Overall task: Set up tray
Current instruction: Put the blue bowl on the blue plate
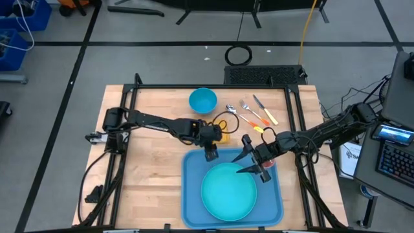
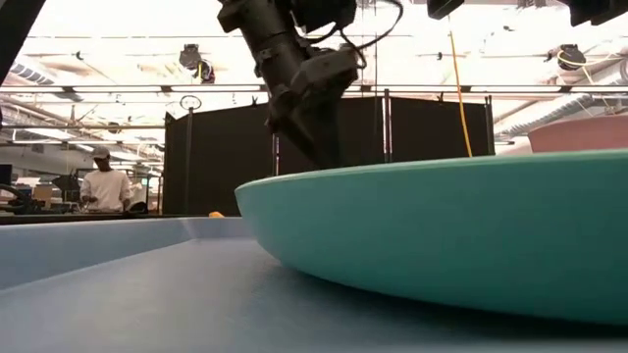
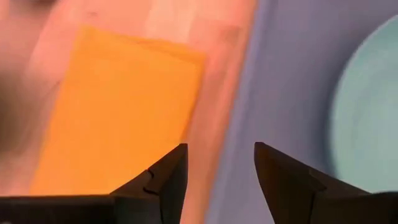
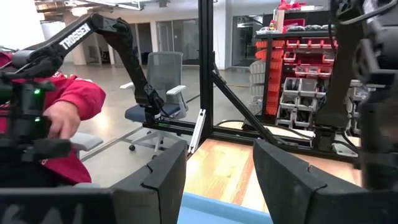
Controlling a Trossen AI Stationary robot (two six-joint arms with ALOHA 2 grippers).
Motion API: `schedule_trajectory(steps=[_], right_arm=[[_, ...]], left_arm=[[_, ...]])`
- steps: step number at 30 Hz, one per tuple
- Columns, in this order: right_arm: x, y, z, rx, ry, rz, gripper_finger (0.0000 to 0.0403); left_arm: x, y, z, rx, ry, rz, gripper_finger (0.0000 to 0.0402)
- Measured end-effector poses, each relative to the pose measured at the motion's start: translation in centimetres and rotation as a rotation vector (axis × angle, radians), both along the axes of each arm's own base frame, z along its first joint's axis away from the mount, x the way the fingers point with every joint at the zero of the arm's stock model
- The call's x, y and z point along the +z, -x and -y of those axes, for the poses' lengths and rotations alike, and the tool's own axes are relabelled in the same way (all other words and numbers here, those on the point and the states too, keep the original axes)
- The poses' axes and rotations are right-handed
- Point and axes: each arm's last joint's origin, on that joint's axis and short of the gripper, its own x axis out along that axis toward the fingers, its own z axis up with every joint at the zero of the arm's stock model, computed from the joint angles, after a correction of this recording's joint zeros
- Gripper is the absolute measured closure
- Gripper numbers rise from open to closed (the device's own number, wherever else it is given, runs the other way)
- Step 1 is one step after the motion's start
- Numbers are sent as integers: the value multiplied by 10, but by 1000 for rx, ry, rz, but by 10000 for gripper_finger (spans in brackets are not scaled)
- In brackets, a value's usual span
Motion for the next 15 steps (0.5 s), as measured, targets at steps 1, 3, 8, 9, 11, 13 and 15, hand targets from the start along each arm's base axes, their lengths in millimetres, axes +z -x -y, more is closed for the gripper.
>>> schedule_trajectory(steps=[1,3,8,9,11,13,15], right_arm=[[0,0,0,0,-1,1,225],[0,0,0,1,0,1,225],[0,0,-1,3,1,-3,225],[0,0,-1,6,1,-3,225],[0,1,-2,10,2,-4,225],[-1,1,-4,17,5,-15,225],[-2,2,-5,23,8,-22,225]], left_arm=[[0,0,-4,3,0,-5,213],[0,1,-15,17,-3,-13,213],[-2,8,-45,73,-62,-75,214],[-3,10,-51,92,-81,-88,216],[0,13,-61,98,-128,-100,224],[5,17,-70,94,-162,-108,234],[10,19,-81,109,-164,-82,244]])
